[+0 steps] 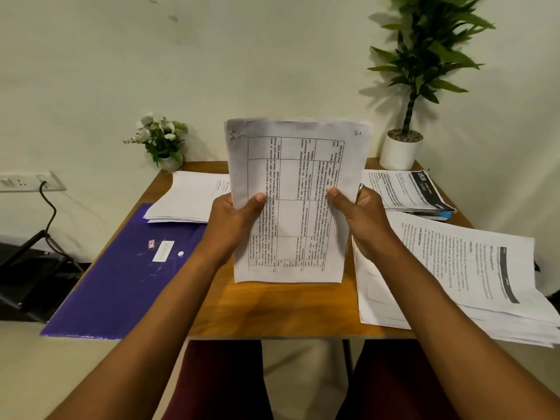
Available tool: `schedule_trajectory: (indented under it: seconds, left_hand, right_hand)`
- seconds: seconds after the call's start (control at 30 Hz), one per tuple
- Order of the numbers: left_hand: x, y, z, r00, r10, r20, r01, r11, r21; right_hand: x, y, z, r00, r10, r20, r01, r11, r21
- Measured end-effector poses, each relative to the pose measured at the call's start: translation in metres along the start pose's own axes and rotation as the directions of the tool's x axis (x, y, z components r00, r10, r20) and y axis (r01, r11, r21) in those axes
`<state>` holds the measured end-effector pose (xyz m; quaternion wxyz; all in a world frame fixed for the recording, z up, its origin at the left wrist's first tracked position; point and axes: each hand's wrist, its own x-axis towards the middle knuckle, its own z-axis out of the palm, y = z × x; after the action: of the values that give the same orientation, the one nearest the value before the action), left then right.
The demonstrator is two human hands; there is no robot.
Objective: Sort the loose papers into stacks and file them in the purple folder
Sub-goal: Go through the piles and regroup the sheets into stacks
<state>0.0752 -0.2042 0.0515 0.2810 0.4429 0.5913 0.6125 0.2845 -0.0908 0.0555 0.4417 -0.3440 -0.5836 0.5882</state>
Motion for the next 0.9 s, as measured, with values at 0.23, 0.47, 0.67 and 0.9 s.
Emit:
schedule_trajectory:
  seconds: [0.23,0.47,0.67,0.9]
  left_hand:
    - [0.026,-0.004,-0.002,0.874,-0.453,0.174,0.451,0.891,0.053]
    - [0.029,-0.058,0.033,0.836,-0.548,0.024,0.53,0.818,0.225]
    - [0.019,-0.096,0.035,0.901,-0.432,-0.036,0.415,0.834,0.364]
    - [0.021,-0.112,0.036,0.931,-0.354,-0.093,0.356,0.819,0.449]
  right_hand:
    - [-0.007,0.03,-0.015,0.958,0.271,0.089,-0.281,0.951,0.129]
    - [-0.031,0.074,-0.021,0.908,0.416,-0.047,-0.416,0.909,0.004]
    - [0.012,0.064,-0.065,0.916,-0.056,-0.397,-0.185,0.819,-0.543]
    - [0.082,0.089,-0.173,0.852,-0.303,-0.426,-0.306,0.372,-0.876]
